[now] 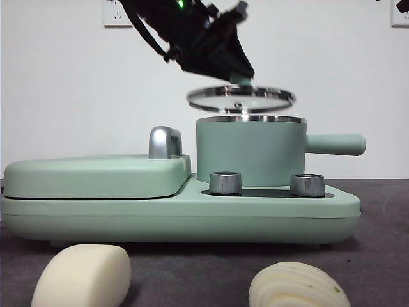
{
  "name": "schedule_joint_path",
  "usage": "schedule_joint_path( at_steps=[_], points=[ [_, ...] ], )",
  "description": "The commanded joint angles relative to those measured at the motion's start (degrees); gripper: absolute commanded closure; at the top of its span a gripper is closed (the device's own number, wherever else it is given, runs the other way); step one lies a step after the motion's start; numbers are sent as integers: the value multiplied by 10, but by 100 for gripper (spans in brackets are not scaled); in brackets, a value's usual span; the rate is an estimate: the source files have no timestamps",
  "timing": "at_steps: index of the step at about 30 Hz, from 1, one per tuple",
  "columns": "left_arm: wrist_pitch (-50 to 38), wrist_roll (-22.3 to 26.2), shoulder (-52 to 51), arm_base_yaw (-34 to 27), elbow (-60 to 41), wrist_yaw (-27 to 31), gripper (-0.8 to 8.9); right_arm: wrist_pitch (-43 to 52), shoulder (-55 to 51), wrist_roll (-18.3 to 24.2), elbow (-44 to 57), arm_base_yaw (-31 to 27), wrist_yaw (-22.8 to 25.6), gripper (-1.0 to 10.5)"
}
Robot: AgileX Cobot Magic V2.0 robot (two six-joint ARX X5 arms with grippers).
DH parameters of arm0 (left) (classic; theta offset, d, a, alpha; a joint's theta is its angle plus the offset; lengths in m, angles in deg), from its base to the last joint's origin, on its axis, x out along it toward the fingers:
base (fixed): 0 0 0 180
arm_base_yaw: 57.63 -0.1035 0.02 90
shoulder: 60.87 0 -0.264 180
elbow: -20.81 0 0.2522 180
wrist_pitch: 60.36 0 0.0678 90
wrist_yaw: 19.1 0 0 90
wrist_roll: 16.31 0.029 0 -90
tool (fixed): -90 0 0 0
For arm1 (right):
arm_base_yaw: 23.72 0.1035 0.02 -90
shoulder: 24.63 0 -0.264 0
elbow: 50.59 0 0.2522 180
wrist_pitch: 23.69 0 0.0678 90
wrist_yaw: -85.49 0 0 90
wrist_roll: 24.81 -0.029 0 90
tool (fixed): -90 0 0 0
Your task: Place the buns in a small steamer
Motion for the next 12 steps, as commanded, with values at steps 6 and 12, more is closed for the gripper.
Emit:
schedule_joint_path(
  at_steps=[6, 12],
  points=[
    [64, -3, -60, -21, 24, 3, 804, 4, 2, -7, -9, 3, 1, 656],
    [137, -4, -102, -45, 24, 15, 801, 5, 4, -7, -9, 27, -3, 619]
  ],
)
